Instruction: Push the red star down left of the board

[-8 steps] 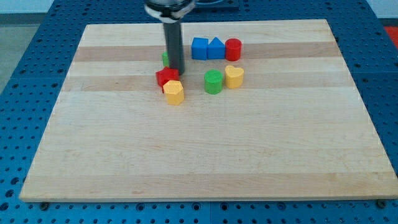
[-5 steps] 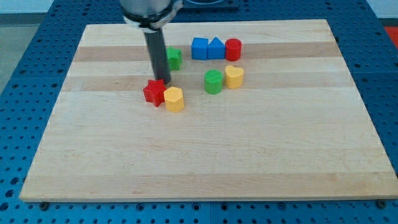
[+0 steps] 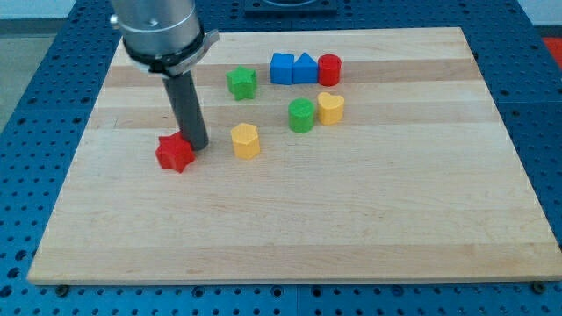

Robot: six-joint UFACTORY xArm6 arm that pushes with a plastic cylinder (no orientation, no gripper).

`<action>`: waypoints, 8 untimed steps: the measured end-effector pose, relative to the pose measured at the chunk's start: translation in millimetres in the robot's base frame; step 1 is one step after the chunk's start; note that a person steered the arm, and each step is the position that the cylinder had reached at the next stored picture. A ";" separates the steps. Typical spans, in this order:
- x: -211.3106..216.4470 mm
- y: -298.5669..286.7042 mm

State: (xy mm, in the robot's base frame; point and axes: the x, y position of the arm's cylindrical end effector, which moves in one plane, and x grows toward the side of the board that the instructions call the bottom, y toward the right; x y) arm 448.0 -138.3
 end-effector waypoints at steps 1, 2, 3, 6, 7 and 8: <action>31.6 -18.5; 38.4 -42.1; 26.0 -44.2; 16.0 -66.4; 40.8 -66.4; 61.7 -66.4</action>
